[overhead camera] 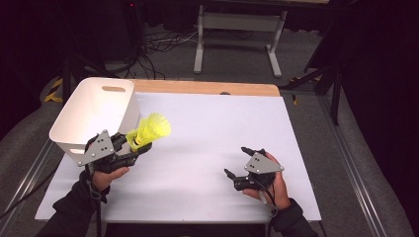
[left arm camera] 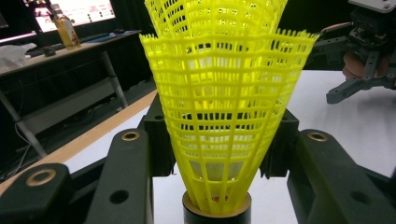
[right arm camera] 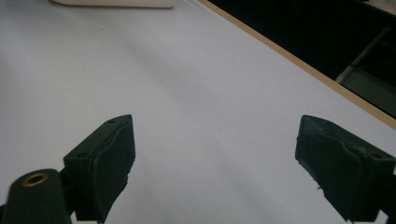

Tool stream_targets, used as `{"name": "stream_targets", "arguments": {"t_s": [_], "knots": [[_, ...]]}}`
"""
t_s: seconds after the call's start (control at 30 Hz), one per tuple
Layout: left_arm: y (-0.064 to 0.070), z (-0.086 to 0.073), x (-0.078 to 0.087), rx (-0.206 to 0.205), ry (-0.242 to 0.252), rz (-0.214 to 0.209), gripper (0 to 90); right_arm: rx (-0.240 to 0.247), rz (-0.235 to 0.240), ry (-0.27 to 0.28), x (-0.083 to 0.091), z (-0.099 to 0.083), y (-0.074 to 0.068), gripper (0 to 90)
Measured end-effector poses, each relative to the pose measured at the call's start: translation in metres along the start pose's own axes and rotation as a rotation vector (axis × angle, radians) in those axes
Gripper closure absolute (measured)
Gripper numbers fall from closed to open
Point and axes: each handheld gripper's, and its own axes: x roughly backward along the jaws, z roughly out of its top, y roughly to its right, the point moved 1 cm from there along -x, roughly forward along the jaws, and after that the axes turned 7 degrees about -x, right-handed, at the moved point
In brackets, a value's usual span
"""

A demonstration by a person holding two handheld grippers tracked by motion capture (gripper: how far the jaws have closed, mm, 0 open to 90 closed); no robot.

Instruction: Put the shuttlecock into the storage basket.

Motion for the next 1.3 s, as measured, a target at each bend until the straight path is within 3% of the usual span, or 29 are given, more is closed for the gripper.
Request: {"name": "stream_targets", "arguments": {"t_s": [0.67,1.3], "knots": [[-0.003,0.006,0.009,0.005,0.027,0.025,56.4,-0.001,0.001,0.003,0.001,0.0,0.0,12.7],[-0.012,0.005,0.023,0.031,0.03,0.094,55.9,-0.004,0.006,0.003,0.0,0.0,0.001,12.8]]}}
